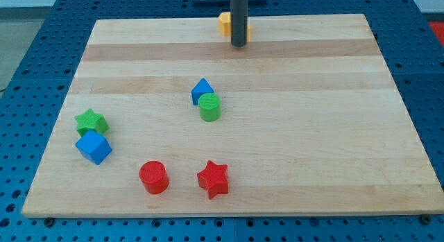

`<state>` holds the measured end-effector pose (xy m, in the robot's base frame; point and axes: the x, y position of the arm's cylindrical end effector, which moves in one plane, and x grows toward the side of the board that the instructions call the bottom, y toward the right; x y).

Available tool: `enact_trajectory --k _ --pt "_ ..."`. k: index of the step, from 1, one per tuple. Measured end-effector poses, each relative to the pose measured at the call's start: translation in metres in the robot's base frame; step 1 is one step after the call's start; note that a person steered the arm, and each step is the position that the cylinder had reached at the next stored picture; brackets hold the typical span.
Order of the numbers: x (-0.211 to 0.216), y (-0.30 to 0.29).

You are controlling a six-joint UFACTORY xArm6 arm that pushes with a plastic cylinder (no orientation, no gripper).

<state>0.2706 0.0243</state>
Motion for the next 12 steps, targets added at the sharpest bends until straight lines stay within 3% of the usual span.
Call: enact_trajectory --k 2,4,5,6,8,12 --pt "0.001 0.008" --pt "0.068 0.029" --pt "0.087 0.011" --pt "0.099 -0.053" --pt "0.184 -0.126" --pt "0.261 -0.019"
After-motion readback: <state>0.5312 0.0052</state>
